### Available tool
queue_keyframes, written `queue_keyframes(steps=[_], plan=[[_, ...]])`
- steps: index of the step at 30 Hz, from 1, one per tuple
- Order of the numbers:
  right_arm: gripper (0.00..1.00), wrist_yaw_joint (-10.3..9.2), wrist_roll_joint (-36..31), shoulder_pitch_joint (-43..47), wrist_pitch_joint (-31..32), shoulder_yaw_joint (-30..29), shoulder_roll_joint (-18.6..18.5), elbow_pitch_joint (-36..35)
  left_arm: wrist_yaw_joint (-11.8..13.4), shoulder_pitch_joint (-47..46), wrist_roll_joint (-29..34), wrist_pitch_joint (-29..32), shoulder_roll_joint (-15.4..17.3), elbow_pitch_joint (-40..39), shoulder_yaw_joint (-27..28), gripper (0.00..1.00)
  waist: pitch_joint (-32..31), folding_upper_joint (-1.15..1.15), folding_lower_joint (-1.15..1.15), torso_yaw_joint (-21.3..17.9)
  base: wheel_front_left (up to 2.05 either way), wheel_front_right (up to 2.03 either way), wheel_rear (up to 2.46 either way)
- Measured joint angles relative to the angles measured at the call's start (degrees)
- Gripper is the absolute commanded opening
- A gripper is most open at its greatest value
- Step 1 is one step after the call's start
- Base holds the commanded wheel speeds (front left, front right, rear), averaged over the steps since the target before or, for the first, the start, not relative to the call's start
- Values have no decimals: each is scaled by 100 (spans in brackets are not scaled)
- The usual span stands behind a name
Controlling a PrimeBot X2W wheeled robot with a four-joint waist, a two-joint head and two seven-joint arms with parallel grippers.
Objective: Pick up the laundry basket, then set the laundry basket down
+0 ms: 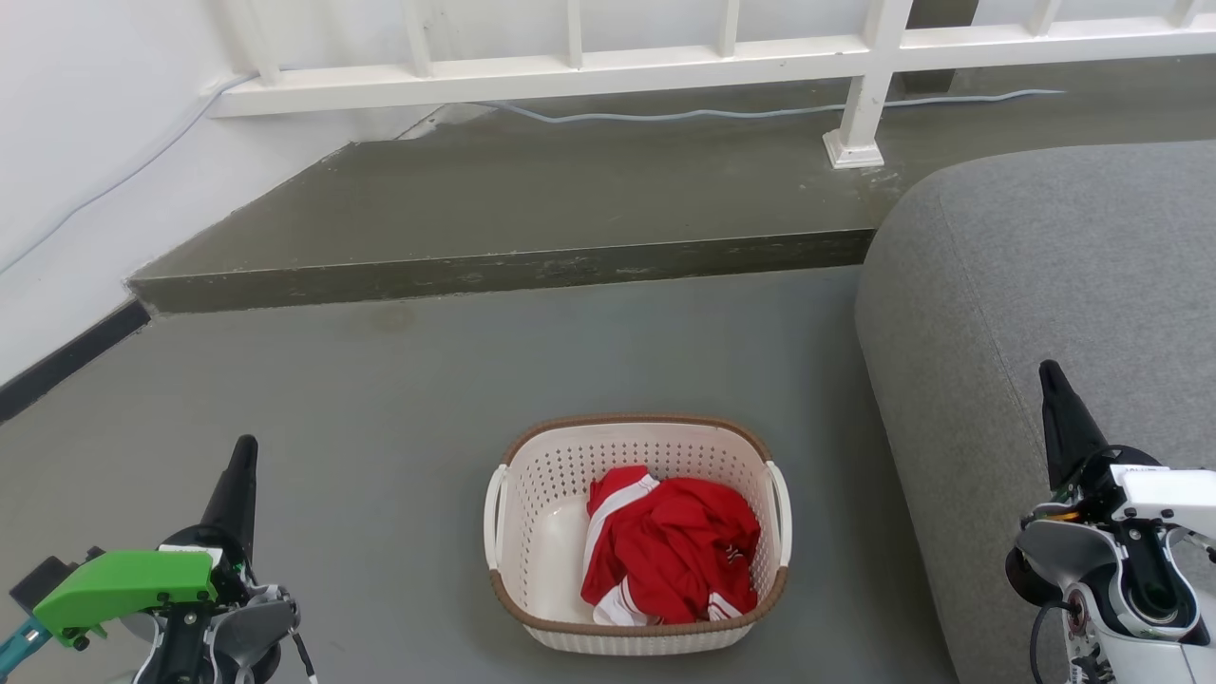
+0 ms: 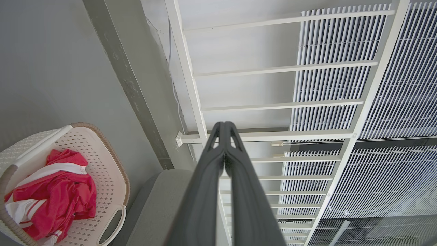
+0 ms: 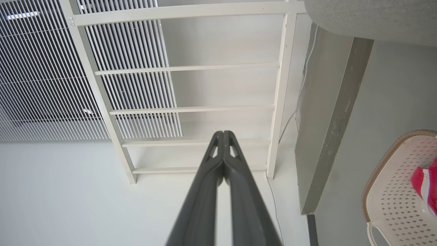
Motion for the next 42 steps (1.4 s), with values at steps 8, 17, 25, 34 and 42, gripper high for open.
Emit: queue_keyframes(steps=[8,17,25,34,42], plan=[[0,0,0,0,0,-1,0,-4,0,0,0,1,0,0,2,0,0,0,0,0,0,0,0],[0,0,0,1,0,-1,0,-5,0,1,0,43,0,-2,7,0,0,0,0,0,0,0,0],[0,0,0,1,0,-2,0,-7,0,1,0,43,0,-2,9,0,0,0,0,0,0,0,0],[0,0,0,1,1,-2,1,-8,0,1,0,43,0,-2,11,0,0,0,0,0,0,0,0],[0,0,0,1,16,-2,1,-9,0,1,0,43,0,-3,12,0,0,0,0,0,0,0,0]])
